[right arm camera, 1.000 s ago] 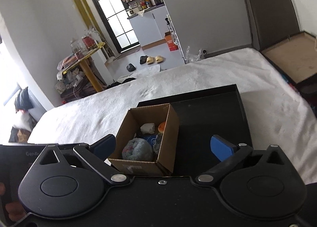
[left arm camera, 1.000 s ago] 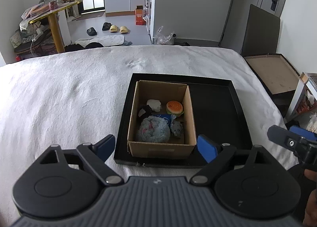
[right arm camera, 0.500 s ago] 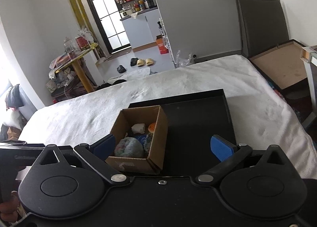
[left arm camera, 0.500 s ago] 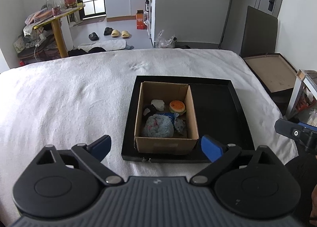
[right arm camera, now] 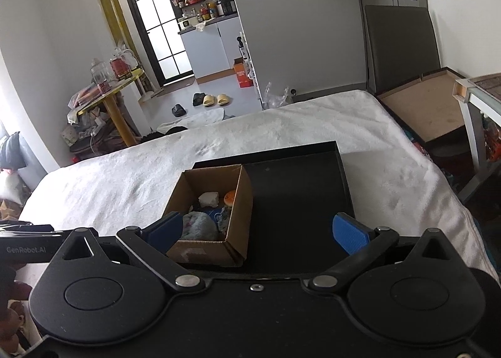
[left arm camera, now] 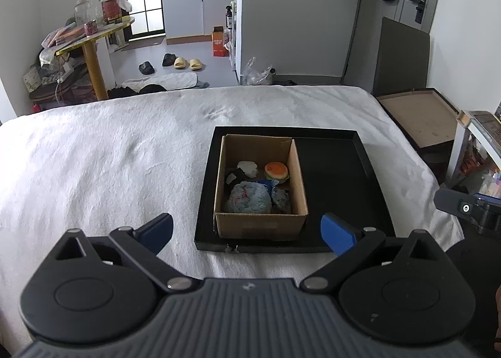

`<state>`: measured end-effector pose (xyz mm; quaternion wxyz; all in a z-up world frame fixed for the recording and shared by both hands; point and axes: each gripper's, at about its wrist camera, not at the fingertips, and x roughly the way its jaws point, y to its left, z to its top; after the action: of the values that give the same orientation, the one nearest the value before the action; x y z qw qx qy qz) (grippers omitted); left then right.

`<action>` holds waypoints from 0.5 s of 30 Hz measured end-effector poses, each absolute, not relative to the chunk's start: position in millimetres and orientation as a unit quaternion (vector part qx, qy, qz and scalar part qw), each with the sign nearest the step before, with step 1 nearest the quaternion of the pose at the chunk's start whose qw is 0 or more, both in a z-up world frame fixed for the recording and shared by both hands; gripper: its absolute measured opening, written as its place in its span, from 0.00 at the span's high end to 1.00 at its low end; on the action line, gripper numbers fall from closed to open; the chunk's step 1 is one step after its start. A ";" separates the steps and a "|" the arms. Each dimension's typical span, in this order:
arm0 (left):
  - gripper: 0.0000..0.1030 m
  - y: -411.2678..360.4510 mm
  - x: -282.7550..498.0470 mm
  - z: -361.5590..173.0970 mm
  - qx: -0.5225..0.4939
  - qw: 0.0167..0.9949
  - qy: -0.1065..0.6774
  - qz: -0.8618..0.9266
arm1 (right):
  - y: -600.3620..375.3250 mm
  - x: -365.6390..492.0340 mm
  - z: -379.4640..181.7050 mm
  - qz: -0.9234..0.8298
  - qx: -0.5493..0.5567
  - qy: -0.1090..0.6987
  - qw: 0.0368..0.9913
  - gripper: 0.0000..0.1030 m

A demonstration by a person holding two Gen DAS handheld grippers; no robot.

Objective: Organize soft objects

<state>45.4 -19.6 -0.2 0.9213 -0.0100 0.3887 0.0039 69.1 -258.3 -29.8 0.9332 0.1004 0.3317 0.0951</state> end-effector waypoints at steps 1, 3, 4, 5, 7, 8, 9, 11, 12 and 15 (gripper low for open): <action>0.03 -19.8 43.6 0.6 -0.009 0.922 0.388 0.002 | -258.3 67.7 -29.1 0.095 0.101 0.333 0.933 0.00; 0.03 -19.7 41.2 2.6 -0.008 0.922 0.387 0.001 | -257.4 64.8 -27.1 0.092 0.098 0.335 0.932 0.00; 0.03 -19.3 40.9 3.5 -0.009 0.922 0.387 0.001 | -256.5 63.5 -26.2 0.090 0.094 0.337 0.932 0.00; 0.03 -19.0 40.6 4.6 -0.010 0.922 0.387 0.001 | -255.6 62.4 -25.0 0.090 0.092 0.339 0.932 0.00; 0.03 -18.1 39.8 6.4 -0.012 0.923 0.385 0.001 | -255.0 60.7 -22.3 0.090 0.092 0.341 0.931 0.00; 0.03 -18.1 39.5 7.5 -0.012 0.924 0.383 0.001 | -255.0 59.4 -20.7 0.089 0.092 0.340 0.932 0.00; 0.03 -18.1 39.2 8.4 -0.013 0.924 0.383 0.001 | -255.1 59.4 -20.8 0.090 0.091 0.340 0.932 0.00; 0.03 -18.8 38.1 10.2 -0.012 0.924 0.382 -0.001 | -255.5 57.0 -18.6 0.089 0.090 0.338 0.933 0.00; 0.03 -19.7 37.5 10.8 -0.011 0.924 0.381 -0.001 | -255.6 56.3 -17.7 0.088 0.090 0.338 0.933 0.00; 0.03 -21.1 36.0 11.4 -0.008 0.925 0.380 -0.003 | -257.0 52.8 -16.5 0.086 0.092 0.338 0.933 0.00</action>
<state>36.0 -21.1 11.4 0.9251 -0.0075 0.3796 -0.0032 52.8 -257.0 -16.5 0.9325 0.0919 0.3384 0.0864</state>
